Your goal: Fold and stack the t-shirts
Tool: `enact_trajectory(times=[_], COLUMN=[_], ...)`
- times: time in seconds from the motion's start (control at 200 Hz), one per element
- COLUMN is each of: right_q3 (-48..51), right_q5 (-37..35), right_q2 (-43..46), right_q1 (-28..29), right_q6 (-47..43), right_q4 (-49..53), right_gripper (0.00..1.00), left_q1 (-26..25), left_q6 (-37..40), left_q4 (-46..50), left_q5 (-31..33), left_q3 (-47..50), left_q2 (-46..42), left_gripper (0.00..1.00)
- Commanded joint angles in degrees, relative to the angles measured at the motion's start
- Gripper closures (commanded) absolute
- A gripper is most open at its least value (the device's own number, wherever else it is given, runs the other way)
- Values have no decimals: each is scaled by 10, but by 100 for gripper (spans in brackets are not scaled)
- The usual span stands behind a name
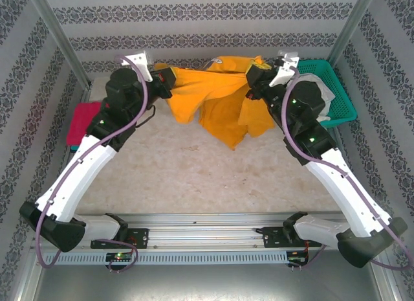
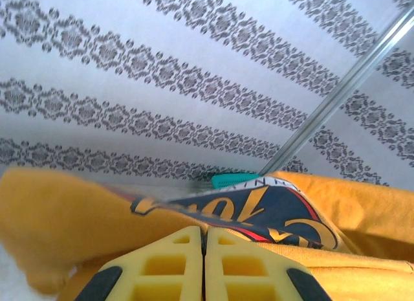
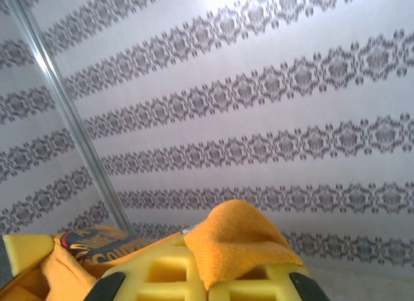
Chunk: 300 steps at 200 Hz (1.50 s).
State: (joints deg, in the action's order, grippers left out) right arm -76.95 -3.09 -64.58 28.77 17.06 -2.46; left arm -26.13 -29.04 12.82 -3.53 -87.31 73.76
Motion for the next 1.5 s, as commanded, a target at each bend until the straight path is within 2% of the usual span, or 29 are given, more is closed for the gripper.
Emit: enact_trajectory(times=[0.0,0.125,0.245,0.55,0.669,0.759,0.899,1.059,1.079,1.139,1.214,1.284,1.354,1.434,1.494], right_q3=[-28,-42,-70,-228,-315,-341,-259,-28,-1,81,162,219,250,268,272], right_q5=[1,-3,-11,76,105,118,111,108,107,105,91,71,38,7,-7], right_q2=[23,13,-24,-193,-241,-247,-212,-140,-131,-106,-78,-59,-49,-52,-66], right_q1=[3,2,-9,-85,-92,-90,-88,-78,-76,-64,-53,-53,-59,-73,-83], right_q6=[-30,-39,-50,0,0,-2,8,53,61,76,90,99,98,94,96], right_q4=[-23,-15,-2,22,53,64,58,22,20,7,4,23,56,92,111], right_gripper=[100,100,100,100,100,100,100,100,96,69,39,23,16,14,15], left_q1=[7,17,44,118,136,138,141,148,148,150,149,149,150,149,149], left_q6=[62,72,60,47,49,58,61,33,29,13,-8,-24,-33,-36,-47], left_q4=[94,97,94,106,135,147,141,115,113,103,94,92,92,107,112], left_q5=[16,26,-1,-70,-90,-89,-79,-77,-78,-82,-101,-104,-77,-31,-23], left_q3=[-45,-63,-77,-216,-284,-293,-208,-29,-9,66,144,213,276,325,353], left_q2=[-2,9,36,158,190,186,144,86,80,63,48,29,1,-20,-26], left_gripper=[100,100,100,100,100,100,100,100,94,58,29,1,0,0,0])
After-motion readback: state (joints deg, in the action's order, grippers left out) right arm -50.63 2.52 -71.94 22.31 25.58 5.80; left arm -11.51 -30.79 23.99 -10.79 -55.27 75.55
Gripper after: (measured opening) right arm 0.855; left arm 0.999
